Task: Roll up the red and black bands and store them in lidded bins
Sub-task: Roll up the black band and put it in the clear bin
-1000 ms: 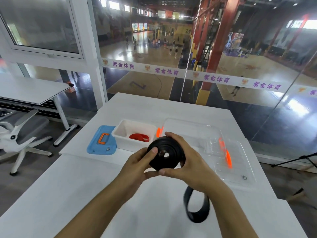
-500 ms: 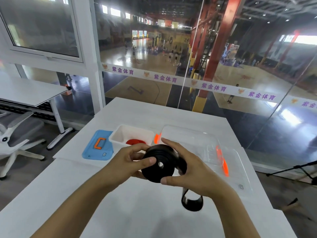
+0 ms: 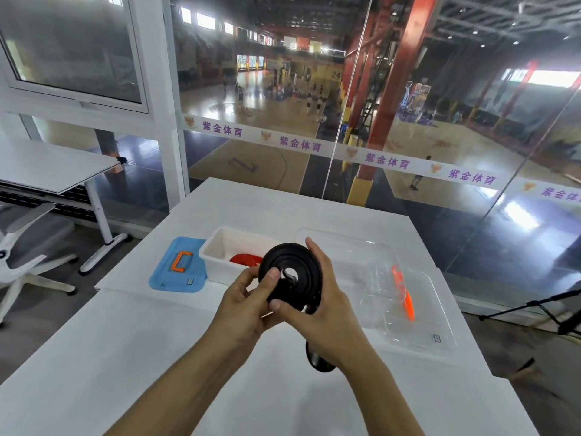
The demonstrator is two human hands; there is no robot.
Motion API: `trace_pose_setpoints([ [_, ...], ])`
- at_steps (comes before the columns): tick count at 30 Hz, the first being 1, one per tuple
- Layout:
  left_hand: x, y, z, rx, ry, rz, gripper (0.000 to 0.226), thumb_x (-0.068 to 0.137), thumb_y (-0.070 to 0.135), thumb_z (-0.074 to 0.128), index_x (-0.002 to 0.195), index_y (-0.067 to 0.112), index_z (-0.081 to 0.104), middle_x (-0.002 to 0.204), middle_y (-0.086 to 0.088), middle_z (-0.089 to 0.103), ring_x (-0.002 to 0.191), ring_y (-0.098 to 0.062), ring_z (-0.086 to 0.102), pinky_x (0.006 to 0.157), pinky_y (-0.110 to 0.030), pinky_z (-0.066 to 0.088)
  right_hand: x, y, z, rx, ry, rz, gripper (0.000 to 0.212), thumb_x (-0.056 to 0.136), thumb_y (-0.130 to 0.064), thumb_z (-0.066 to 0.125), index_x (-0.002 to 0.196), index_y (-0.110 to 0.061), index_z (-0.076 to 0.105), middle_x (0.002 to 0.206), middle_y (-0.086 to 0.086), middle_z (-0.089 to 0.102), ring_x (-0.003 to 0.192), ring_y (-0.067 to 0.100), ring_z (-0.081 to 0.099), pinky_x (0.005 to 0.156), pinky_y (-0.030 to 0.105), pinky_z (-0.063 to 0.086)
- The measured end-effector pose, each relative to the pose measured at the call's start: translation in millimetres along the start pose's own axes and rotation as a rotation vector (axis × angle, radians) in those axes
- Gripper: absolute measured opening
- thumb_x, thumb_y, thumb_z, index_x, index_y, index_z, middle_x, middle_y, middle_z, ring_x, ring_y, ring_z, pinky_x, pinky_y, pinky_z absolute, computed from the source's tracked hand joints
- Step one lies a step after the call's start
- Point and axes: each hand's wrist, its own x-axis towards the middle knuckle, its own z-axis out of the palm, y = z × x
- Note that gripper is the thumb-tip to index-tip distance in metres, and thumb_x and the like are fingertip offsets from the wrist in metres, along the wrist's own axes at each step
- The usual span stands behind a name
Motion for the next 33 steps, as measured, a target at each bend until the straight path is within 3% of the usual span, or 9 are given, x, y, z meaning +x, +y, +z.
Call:
trace_pose_setpoints([
  [3,-6,-4,-3,-0.015,-0.020,-0.039,0.033,0.098,0.028,0.059,0.123,0.007,0.062,0.112,-0.015,0.077,0.101,-0.030,0.075,0.091,-0.044,0.059,-3,-1,7,0.030,0.004,0.029,0.094,0.082,-0.039,0.084,0.149,-0.061,0.022,0.127,-0.035,0.060,0.119,-0.009,0.059,0.099,0.018,0.049],
  [6,-12,-3,-16,0.014,-0.077,-0.121,0.028,0.100,0.026,0.058,0.122,0.011,0.066,0.114,-0.017,0.076,0.105,-0.034,0.074,0.092,-0.049,0.058,-6,0,0,0.046,-0.091,0.022,0.088,0.081,-0.033,0.087,0.148,-0.052,0.033,0.131,-0.027,0.061,0.125,-0.001,0.059,0.106,0.030,0.052],
  [11,-7,19,-49,0.438,-0.260,-0.044,0.031,0.090,0.025,0.070,0.119,0.018,0.069,0.114,-0.007,0.076,0.109,-0.026,0.072,0.091,-0.044,0.060,-15,-4,-11,-0.029,-0.318,0.010,0.088,0.078,-0.023,0.089,0.145,-0.054,0.041,0.135,-0.021,0.061,0.129,0.010,0.058,0.109,0.038,0.051],
  [15,-4,40,-61,0.676,-0.451,-0.077,0.029,0.090,0.018,0.073,0.118,0.019,0.069,0.109,-0.004,0.078,0.102,-0.018,0.075,0.080,-0.031,0.062,-19,-12,-4,-0.058,-0.396,0.028,0.089,0.076,-0.021,0.090,0.142,-0.058,0.043,0.134,-0.024,0.061,0.129,0.005,0.057,0.109,0.031,0.050],
  [20,-3,34,-73,0.560,-0.376,-0.030,0.028,0.088,0.019,0.074,0.115,0.015,0.070,0.104,-0.012,0.078,0.098,-0.026,0.076,0.081,-0.041,0.063,-21,-14,2,-0.062,-0.312,0.067,0.095,0.074,-0.025,0.092,0.147,-0.056,0.039,0.129,-0.025,0.062,0.120,0.000,0.060,0.099,0.018,0.049],
  [22,-2,23,-75,0.466,-0.312,-0.036,0.029,0.087,0.020,0.073,0.115,0.013,0.070,0.103,-0.012,0.078,0.099,-0.028,0.075,0.084,-0.046,0.062,-21,-12,3,-0.056,-0.260,0.087,0.093,0.075,-0.028,0.092,0.145,-0.058,0.039,0.124,-0.023,0.064,0.115,0.004,0.063,0.097,0.021,0.051],
  [25,-1,10,-74,0.352,-0.222,-0.032,0.024,0.090,0.018,0.072,0.114,0.014,0.071,0.102,-0.014,0.078,0.099,-0.029,0.075,0.082,-0.044,0.063,-24,-6,11,-0.023,-0.170,0.112,0.085,0.077,-0.032,0.090,0.142,-0.060,0.042,0.127,-0.020,0.063,0.116,0.007,0.063,0.096,0.029,0.055],
  [30,4,-12,-68,0.251,-0.137,-0.062,0.024,0.091,0.019,0.072,0.114,0.012,0.070,0.102,-0.015,0.078,0.098,-0.030,0.076,0.086,-0.048,0.062,-32,7,32,0.023,-0.025,0.189,0.075,0.085,-0.041,0.082,0.143,-0.064,0.039,0.123,-0.016,0.050,0.115,-0.004,0.058,0.099,0.022,0.052],
  [33,9,-23,-58,0.213,-0.109,-0.075,0.024,0.093,0.020,0.070,0.115,0.012,0.069,0.103,-0.013,0.078,0.098,-0.027,0.076,0.083,-0.042,0.063,-30,18,41,0.060,0.088,0.205,0.067,0.089,-0.041,0.078,0.141,-0.062,0.042,0.122,-0.018,0.047,0.113,-0.005,0.059,0.094,0.017,0.052],
])
